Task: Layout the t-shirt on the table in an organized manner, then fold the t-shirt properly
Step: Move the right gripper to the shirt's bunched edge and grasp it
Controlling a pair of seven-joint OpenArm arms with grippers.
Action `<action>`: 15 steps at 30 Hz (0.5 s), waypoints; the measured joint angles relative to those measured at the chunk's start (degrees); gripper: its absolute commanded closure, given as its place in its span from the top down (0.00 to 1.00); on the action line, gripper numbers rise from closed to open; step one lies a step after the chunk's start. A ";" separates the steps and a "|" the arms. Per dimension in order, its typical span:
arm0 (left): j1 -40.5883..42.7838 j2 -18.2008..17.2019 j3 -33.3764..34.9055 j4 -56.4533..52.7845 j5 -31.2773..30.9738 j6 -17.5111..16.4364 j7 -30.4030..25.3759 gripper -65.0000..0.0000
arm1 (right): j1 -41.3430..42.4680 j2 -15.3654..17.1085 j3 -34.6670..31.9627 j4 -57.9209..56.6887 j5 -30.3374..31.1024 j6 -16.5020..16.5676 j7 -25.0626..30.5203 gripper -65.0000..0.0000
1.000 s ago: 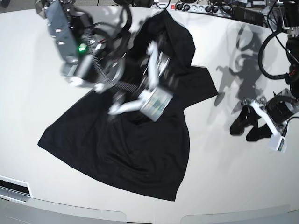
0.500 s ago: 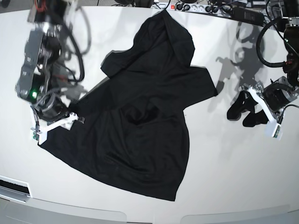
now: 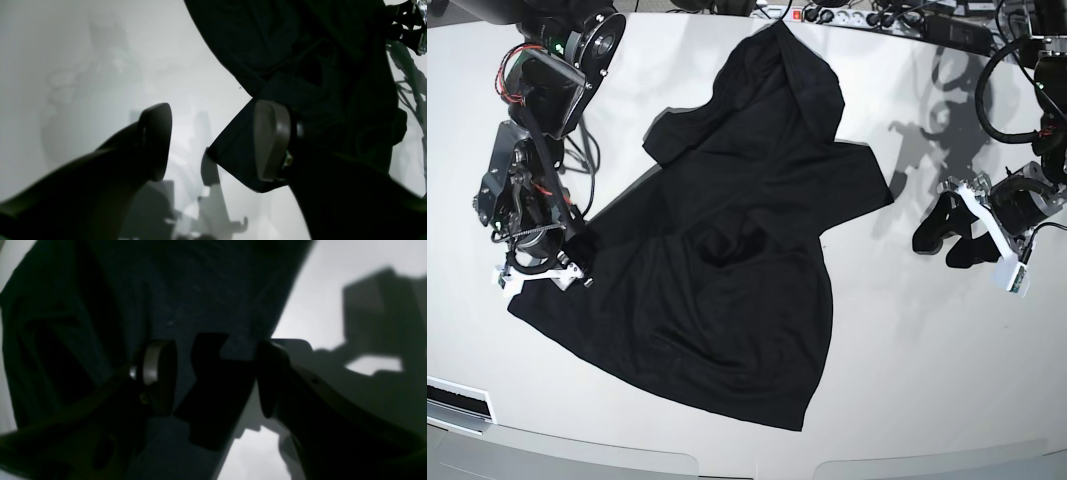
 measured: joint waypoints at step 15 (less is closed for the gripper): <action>0.00 0.02 0.00 0.00 -0.85 0.00 0.20 0.60 | 2.38 2.43 -3.63 3.74 5.97 18.82 -4.81 0.00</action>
